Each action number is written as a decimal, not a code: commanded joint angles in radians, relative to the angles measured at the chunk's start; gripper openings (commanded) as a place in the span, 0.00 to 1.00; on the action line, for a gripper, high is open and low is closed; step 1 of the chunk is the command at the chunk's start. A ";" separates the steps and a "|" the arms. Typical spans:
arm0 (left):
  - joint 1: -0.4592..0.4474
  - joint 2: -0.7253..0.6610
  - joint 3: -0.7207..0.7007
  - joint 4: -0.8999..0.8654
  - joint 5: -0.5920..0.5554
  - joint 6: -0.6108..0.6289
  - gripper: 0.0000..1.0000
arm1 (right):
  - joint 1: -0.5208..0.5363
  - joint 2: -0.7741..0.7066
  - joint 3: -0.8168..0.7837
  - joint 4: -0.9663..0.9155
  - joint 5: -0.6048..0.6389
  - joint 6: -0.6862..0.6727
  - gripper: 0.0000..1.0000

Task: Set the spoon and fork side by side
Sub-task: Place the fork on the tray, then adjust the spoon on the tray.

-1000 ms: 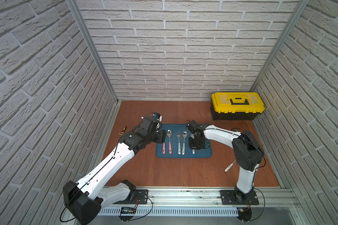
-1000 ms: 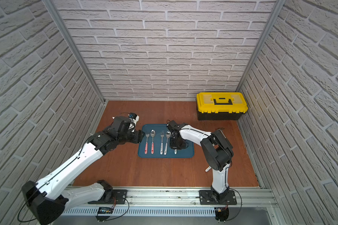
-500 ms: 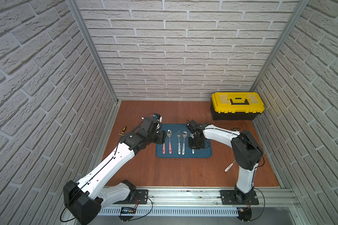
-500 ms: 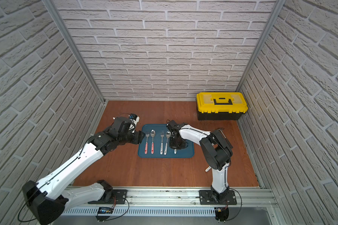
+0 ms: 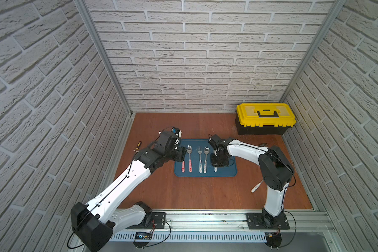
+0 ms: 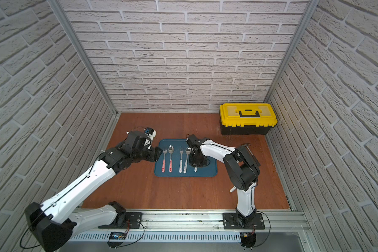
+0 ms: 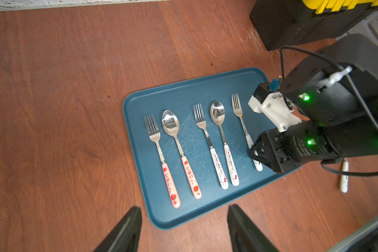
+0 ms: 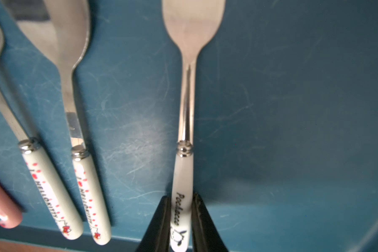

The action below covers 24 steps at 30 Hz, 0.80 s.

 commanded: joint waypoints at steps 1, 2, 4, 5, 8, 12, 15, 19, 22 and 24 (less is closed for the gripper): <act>0.004 -0.007 -0.013 0.034 0.012 0.004 0.68 | 0.016 -0.016 -0.014 0.002 0.029 0.014 0.27; 0.006 -0.008 -0.014 0.034 0.013 0.003 0.67 | 0.019 -0.025 -0.011 -0.002 0.044 0.013 0.29; 0.005 -0.007 -0.015 0.035 0.017 0.004 0.67 | 0.022 -0.036 -0.001 -0.012 0.060 0.009 0.32; 0.005 -0.007 -0.015 0.035 0.019 0.004 0.67 | 0.022 -0.040 0.006 -0.016 0.064 0.009 0.33; 0.003 -0.008 -0.015 0.038 0.023 0.002 0.68 | 0.037 -0.048 0.030 -0.037 0.094 0.002 0.36; 0.003 -0.011 -0.016 0.037 0.026 -0.002 0.68 | 0.056 -0.068 0.051 -0.056 0.132 0.004 0.39; 0.003 -0.015 -0.018 0.036 0.027 -0.001 0.68 | 0.079 -0.082 0.068 -0.071 0.175 0.001 0.42; 0.003 -0.016 -0.019 0.035 0.028 -0.001 0.68 | 0.111 -0.053 0.117 -0.080 0.178 -0.015 0.43; 0.004 -0.015 -0.018 0.036 0.031 -0.001 0.68 | 0.137 0.005 0.175 -0.094 0.195 -0.027 0.44; 0.003 -0.017 -0.016 0.034 0.030 -0.001 0.68 | 0.142 0.035 0.203 -0.097 0.200 -0.032 0.44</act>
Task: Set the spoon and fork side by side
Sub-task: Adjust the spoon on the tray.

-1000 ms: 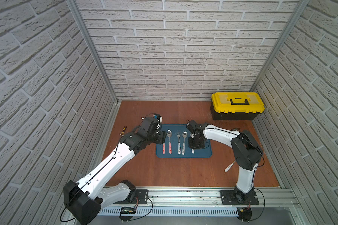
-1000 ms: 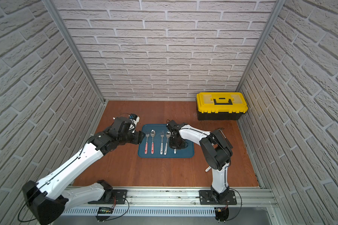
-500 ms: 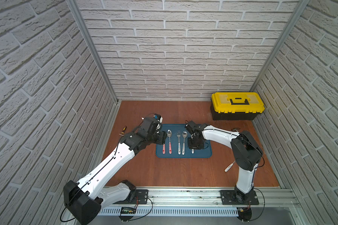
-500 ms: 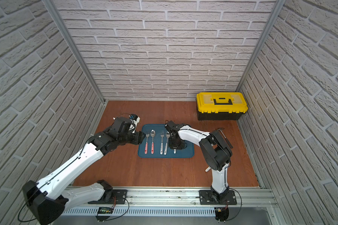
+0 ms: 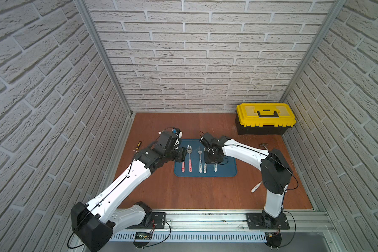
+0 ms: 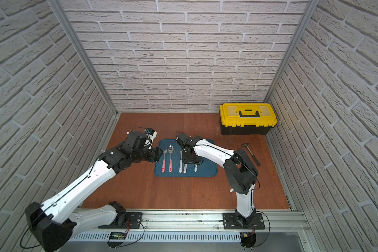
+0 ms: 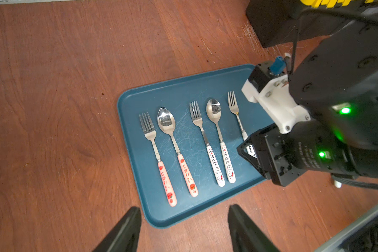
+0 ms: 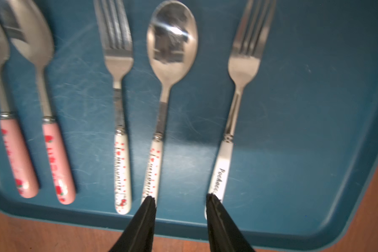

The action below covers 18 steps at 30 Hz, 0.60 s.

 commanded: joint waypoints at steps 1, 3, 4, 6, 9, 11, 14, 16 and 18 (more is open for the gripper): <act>0.003 -0.019 -0.010 0.030 0.008 0.002 0.68 | 0.014 0.047 0.041 -0.023 0.034 -0.024 0.44; 0.003 -0.023 -0.011 0.027 0.003 0.004 0.68 | 0.014 0.059 0.056 -0.023 0.028 -0.033 0.44; 0.003 -0.025 -0.013 0.027 0.002 0.004 0.68 | 0.014 0.092 0.064 -0.028 0.027 -0.034 0.44; 0.003 -0.025 -0.012 0.024 0.000 0.007 0.68 | 0.014 0.106 0.066 -0.030 0.020 -0.034 0.43; 0.003 -0.023 -0.013 0.026 0.002 0.005 0.68 | 0.016 0.110 0.050 -0.020 0.017 -0.030 0.43; 0.003 -0.024 -0.014 0.027 0.002 0.006 0.68 | 0.015 0.111 0.043 -0.019 0.013 -0.030 0.42; 0.003 -0.022 -0.012 0.030 0.003 0.006 0.68 | 0.017 0.110 0.030 -0.011 0.007 -0.032 0.42; 0.003 -0.021 -0.013 0.030 0.003 0.006 0.68 | 0.018 0.104 0.027 -0.006 0.007 -0.029 0.41; 0.003 -0.020 -0.013 0.030 0.003 0.006 0.68 | 0.017 0.099 0.031 -0.004 0.002 -0.029 0.42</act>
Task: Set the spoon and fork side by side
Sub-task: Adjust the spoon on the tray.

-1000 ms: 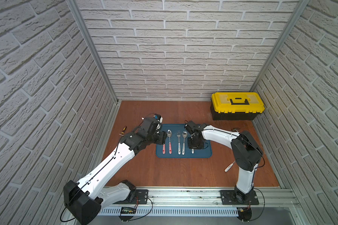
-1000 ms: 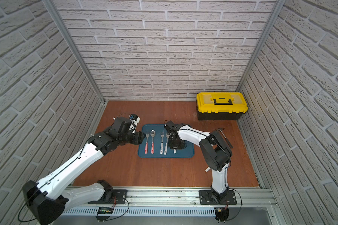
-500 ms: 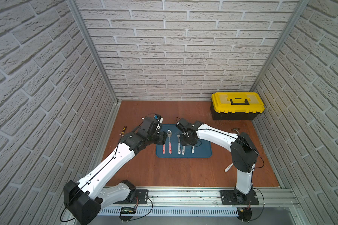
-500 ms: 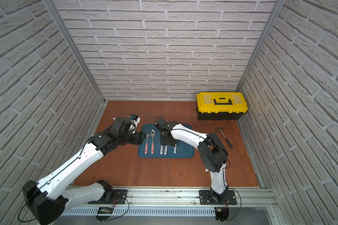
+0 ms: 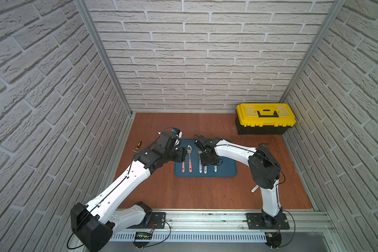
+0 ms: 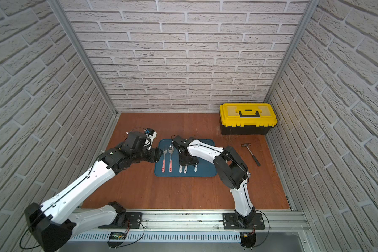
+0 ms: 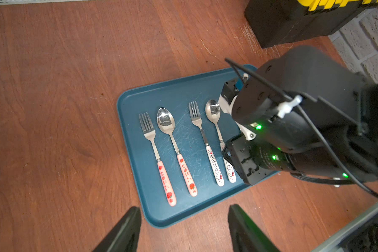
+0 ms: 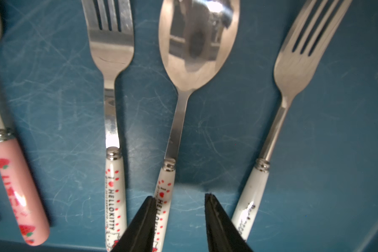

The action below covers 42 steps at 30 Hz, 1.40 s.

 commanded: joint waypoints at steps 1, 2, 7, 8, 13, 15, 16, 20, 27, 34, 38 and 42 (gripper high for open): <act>0.003 -0.013 -0.010 0.030 0.001 0.004 0.68 | 0.005 -0.027 -0.010 0.001 -0.002 -0.009 0.41; 0.003 -0.013 -0.012 0.030 0.000 0.004 0.68 | 0.005 -0.027 -0.008 0.001 -0.002 -0.009 0.41; 0.003 -0.011 -0.009 0.032 0.003 0.005 0.68 | 0.008 -0.004 0.010 -0.010 -0.010 -0.015 0.39; 0.003 -0.011 -0.008 0.032 0.003 0.005 0.68 | 0.011 0.001 0.008 -0.010 -0.012 -0.017 0.39; 0.003 -0.012 -0.008 0.032 0.000 0.007 0.69 | 0.012 0.001 0.007 -0.019 0.013 -0.019 0.38; 0.004 -0.009 -0.008 0.034 0.001 0.007 0.68 | 0.013 0.001 0.012 -0.025 0.017 -0.022 0.38; 0.003 -0.008 -0.008 0.035 0.001 0.007 0.68 | 0.012 0.001 0.015 -0.025 0.020 -0.023 0.38; 0.003 -0.007 -0.007 0.038 0.004 0.007 0.68 | 0.013 0.006 0.022 -0.030 0.027 -0.030 0.38; 0.004 -0.002 -0.010 0.043 0.006 0.007 0.68 | 0.008 0.018 0.038 -0.038 0.038 -0.047 0.39; 0.003 0.002 -0.011 0.046 0.007 0.009 0.68 | 0.005 0.032 0.041 -0.030 0.039 -0.053 0.39; 0.003 0.002 -0.013 0.049 0.008 0.007 0.68 | 0.001 0.026 0.039 -0.028 0.051 -0.053 0.39; 0.003 0.005 -0.013 0.052 0.011 0.005 0.68 | 0.001 0.005 0.027 -0.002 0.045 -0.052 0.39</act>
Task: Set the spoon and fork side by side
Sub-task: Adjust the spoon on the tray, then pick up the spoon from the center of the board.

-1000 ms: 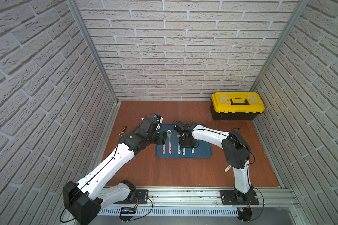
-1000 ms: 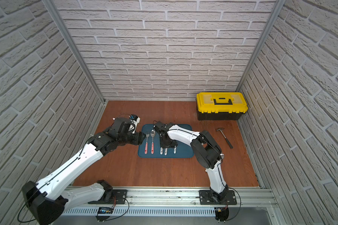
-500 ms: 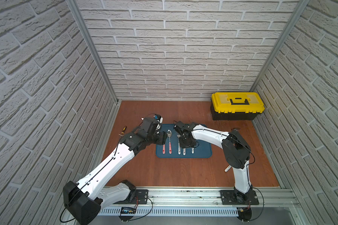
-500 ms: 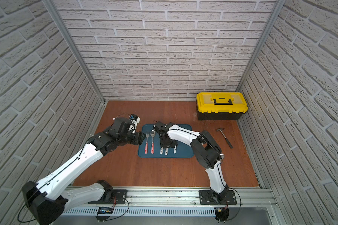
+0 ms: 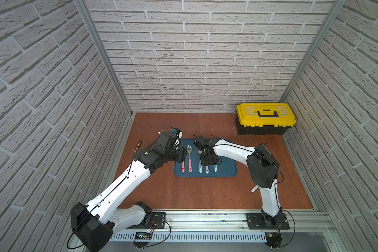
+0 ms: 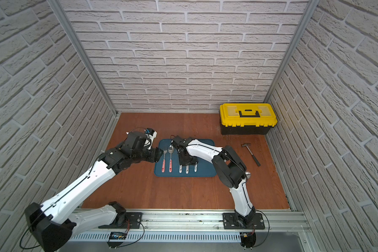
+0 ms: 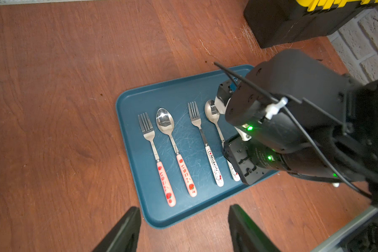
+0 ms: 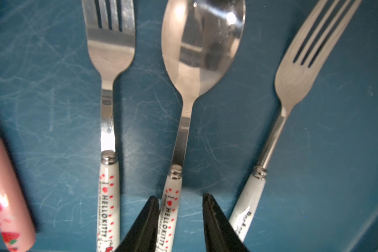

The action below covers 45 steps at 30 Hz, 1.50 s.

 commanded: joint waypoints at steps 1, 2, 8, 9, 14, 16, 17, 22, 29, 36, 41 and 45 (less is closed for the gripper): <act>0.003 0.004 -0.012 0.047 0.007 0.005 0.69 | -0.002 -0.021 0.003 0.023 0.012 -0.004 0.39; 0.002 0.002 -0.012 0.046 0.006 0.005 0.68 | -0.001 -0.030 0.003 0.032 -0.003 -0.006 0.39; -0.003 0.002 -0.007 0.046 0.002 0.005 0.69 | 0.002 -0.074 0.007 0.053 -0.047 -0.006 0.39; -0.005 0.002 -0.006 0.046 0.002 0.005 0.69 | 0.004 -0.075 0.004 0.052 -0.049 -0.002 0.39; -0.012 -0.003 -0.005 0.041 -0.004 0.006 0.69 | 0.006 -0.176 -0.044 0.032 -0.006 0.007 0.39; -0.015 -0.003 -0.002 0.041 -0.004 0.007 0.69 | 0.003 -0.222 -0.072 0.009 0.034 0.014 0.39; -0.017 -0.002 -0.003 0.042 -0.004 0.008 0.69 | -0.002 -0.246 -0.085 -0.010 0.060 0.024 0.40; -0.031 0.011 -0.002 0.046 0.002 0.008 0.69 | -0.073 -0.471 -0.281 -0.041 0.179 0.152 0.43; -0.048 0.010 0.002 0.053 0.019 0.008 0.70 | -0.230 -0.864 -0.593 -0.116 0.186 0.336 0.45; -0.058 0.015 -0.018 0.076 0.055 0.007 0.71 | -0.355 -1.058 -0.760 -0.252 0.100 0.369 0.49; -0.059 0.022 -0.021 0.072 0.083 0.025 0.71 | -0.425 -1.049 -0.862 -0.220 -0.010 0.352 0.49; -0.060 0.022 -0.030 0.083 0.094 0.023 0.72 | -0.448 -1.028 -0.888 -0.170 -0.004 0.345 0.49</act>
